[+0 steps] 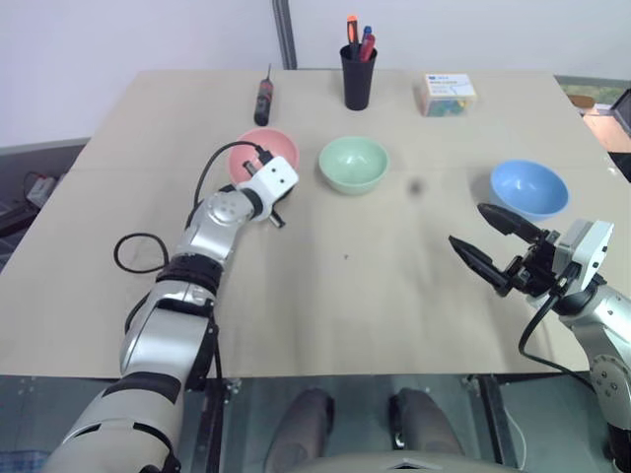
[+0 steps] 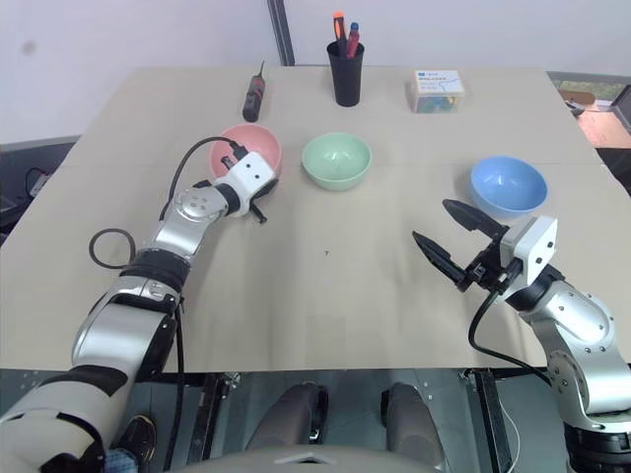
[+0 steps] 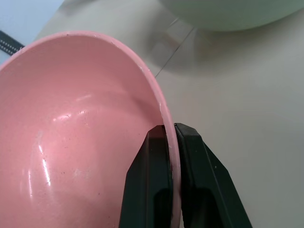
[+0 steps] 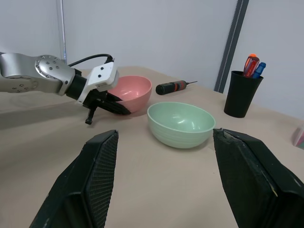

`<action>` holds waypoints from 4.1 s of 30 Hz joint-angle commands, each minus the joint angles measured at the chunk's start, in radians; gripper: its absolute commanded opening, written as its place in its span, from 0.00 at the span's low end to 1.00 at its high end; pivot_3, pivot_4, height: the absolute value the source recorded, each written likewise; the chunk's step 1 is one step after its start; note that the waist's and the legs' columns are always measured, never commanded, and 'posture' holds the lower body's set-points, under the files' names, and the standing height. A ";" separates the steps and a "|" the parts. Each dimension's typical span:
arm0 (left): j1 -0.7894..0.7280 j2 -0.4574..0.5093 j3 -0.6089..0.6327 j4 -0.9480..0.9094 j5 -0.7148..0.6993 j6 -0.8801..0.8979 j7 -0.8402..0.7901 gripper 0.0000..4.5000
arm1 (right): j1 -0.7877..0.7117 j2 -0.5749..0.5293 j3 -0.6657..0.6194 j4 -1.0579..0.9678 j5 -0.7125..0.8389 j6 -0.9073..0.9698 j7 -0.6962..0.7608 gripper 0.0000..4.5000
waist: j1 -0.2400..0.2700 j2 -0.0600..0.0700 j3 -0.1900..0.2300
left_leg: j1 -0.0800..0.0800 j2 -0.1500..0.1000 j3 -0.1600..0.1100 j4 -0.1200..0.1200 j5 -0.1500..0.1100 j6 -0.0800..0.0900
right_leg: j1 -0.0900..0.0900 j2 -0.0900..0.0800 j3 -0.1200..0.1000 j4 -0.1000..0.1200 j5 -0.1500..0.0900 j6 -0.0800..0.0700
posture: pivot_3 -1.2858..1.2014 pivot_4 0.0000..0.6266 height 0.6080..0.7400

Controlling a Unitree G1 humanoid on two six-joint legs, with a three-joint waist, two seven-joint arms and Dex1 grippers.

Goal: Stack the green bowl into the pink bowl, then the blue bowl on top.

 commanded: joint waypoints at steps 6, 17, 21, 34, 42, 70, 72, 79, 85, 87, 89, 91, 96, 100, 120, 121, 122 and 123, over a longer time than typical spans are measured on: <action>0.205 -0.017 0.132 -0.391 -0.333 -0.033 -0.284 0.01 | -0.023 -0.001 -0.006 0.006 -0.001 -0.029 0.014 0.74 | 0.000 0.000 0.000 | -0.001 0.002 0.000 0.000 0.000 0.000 | 0.000 0.000 0.000 -0.001 0.000 0.000 | 0.52 0.24 1.00; 0.422 -0.049 0.023 -0.757 -0.459 -0.086 -0.523 0.01 | -0.065 0.004 0.007 0.050 -0.009 -0.030 0.040 0.74 | 0.000 0.000 0.000 | 0.000 0.002 0.000 0.000 0.000 0.000 | 0.000 0.000 0.001 0.000 0.000 0.000 | 0.52 0.24 1.00; 0.437 -0.043 -0.031 -0.762 -0.430 -0.157 -0.581 0.01 | -0.073 0.012 0.019 0.041 -0.009 -0.026 0.035 0.74 | 0.000 0.000 0.000 | 0.000 0.002 0.001 0.000 0.000 0.000 | 0.001 0.000 0.001 0.000 0.000 0.000 | 0.52 0.24 1.00; 0.444 0.019 -0.086 -0.757 -0.458 -0.139 -0.756 0.49 | -0.053 0.009 0.010 0.022 -0.010 -0.026 0.022 0.74 | -0.001 0.000 0.000 | 0.000 0.002 0.001 0.000 0.000 0.000 | 0.001 0.001 0.001 0.000 0.000 0.000 | 0.52 0.24 1.00; 0.414 0.022 -0.031 -0.725 -0.479 -0.130 -0.759 0.99 | -0.045 0.006 0.009 0.017 -0.012 -0.027 0.017 0.74 | -0.001 0.000 0.000 | 0.000 0.002 0.000 0.000 0.000 0.000 | 0.001 0.001 0.001 0.000 0.000 0.000 | 0.52 0.24 1.00; 0.731 0.037 0.449 -1.076 -0.767 0.285 -0.252 0.99 | -0.775 0.091 0.390 0.580 -0.402 0.030 -0.005 0.74 | -0.027 0.001 0.000 | 0.001 0.003 0.001 -0.001 0.000 0.000 | -0.001 0.000 0.002 0.000 0.000 0.000 | 0.52 0.24 1.00; 0.768 0.049 0.460 -1.102 -0.780 0.295 -0.257 0.99 | -0.837 0.112 0.435 0.652 -0.450 0.019 0.013 0.74 | -0.026 0.001 0.000 | 0.001 0.003 0.001 -0.002 0.000 0.000 | -0.001 0.000 0.002 -0.001 0.000 0.000 | 0.52 0.24 1.00; 0.856 0.084 0.503 -1.159 -0.799 0.299 -0.268 0.99 | -1.068 0.238 0.553 0.984 -0.604 -0.084 0.026 0.74 | -0.028 0.001 0.001 | 0.000 0.003 0.001 -0.003 0.000 -0.001 | -0.003 -0.001 0.001 -0.001 0.000 0.000 | 0.52 0.24 1.00; 0.904 0.080 0.513 -1.204 -0.802 0.307 -0.254 0.99 | -1.204 0.309 0.608 1.249 -0.710 -0.178 0.024 0.74 | -0.026 0.001 0.001 | -0.001 0.003 0.001 -0.003 0.000 -0.001 | -0.003 -0.001 0.001 -0.002 0.000 0.000 | 0.52 0.24 1.00; 0.916 0.076 0.512 -1.213 -0.802 0.309 -0.249 0.99 | -1.235 0.318 0.638 1.305 -0.750 -0.190 0.034 0.74 | -0.032 0.002 0.001 | -0.002 0.003 0.001 -0.003 0.000 -0.001 | -0.003 -0.001 0.001 -0.002 0.000 0.000 | 0.52 0.24 1.00; 0.924 0.073 0.509 -1.221 -0.802 0.310 -0.245 0.99 | -1.261 0.335 0.645 1.367 -0.772 -0.196 0.039 0.74 | -0.037 0.002 0.001 | -0.002 0.003 0.003 -0.004 0.000 -0.001 | -0.006 -0.001 0.003 -0.001 0.000 0.000 | 0.52 0.24 1.00; 0.928 0.072 0.505 -1.225 -0.798 0.306 -0.244 0.99 | -1.286 0.355 0.646 1.424 -0.794 -0.196 0.032 0.74 | -0.045 0.002 0.001 | -0.002 0.003 0.003 -0.005 0.000 -0.001 | -0.007 0.000 0.003 -0.001 0.000 -0.001 | 0.52 0.24 1.00; 0.915 0.070 0.507 -1.219 -0.785 0.289 -0.228 0.99 | -1.317 0.383 0.641 1.512 -0.835 -0.216 0.020 0.74 | -0.053 0.002 0.001 | -0.002 0.003 0.003 -0.006 0.001 -0.001 | -0.007 -0.001 0.004 -0.001 0.000 -0.001 | 0.52 0.24 1.00; 0.920 0.071 0.502 -1.218 -0.784 0.280 -0.235 1.00 | -1.316 0.396 0.635 1.525 -0.846 -0.241 0.027 0.54 | -0.055 0.002 0.001 | -0.002 0.003 0.003 -0.006 0.001 -0.001 | -0.007 -0.001 0.004 -0.001 0.000 -0.001 | 0.52 0.24 1.00; 0.878 0.043 0.460 -1.182 -0.782 0.256 -0.247 1.00 | -1.258 0.302 0.623 1.308 -0.851 -0.238 0.146 0.00 | -0.053 0.002 0.001 | -0.002 0.003 0.004 -0.006 0.001 -0.001 | -0.008 -0.001 0.004 -0.001 0.000 0.000 | 0.52 0.24 1.00; 0.874 0.043 0.458 -1.176 -0.781 0.253 -0.249 1.00 | -1.234 0.270 0.620 1.234 -0.842 -0.221 0.185 0.00 | -0.053 0.002 0.001 | -0.002 0.003 0.004 -0.006 0.001 -0.001 | -0.008 -0.001 0.004 -0.001 0.000 0.000 | 0.52 0.24 1.00; 0.869 0.043 0.455 -1.172 -0.780 0.251 -0.250 1.00 | -1.208 0.237 0.616 1.153 -0.830 -0.200 0.229 0.00 | -0.049 0.002 0.001 | -0.002 0.003 0.003 -0.006 0.001 -0.001 | -0.008 -0.001 0.004 -0.001 0.000 0.000 | 0.52 0.24 1.00; 0.862 0.043 0.451 -1.167 -0.779 0.249 -0.253 1.00 | -1.173 0.194 0.607 1.047 -0.811 -0.165 0.285 0.00 | -0.048 0.002 0.001 | -0.003 0.003 0.003 -0.006 0.000 -0.001 | -0.008 -0.001 0.003 -0.002 0.000 0.000 | 0.52 0.24 1.00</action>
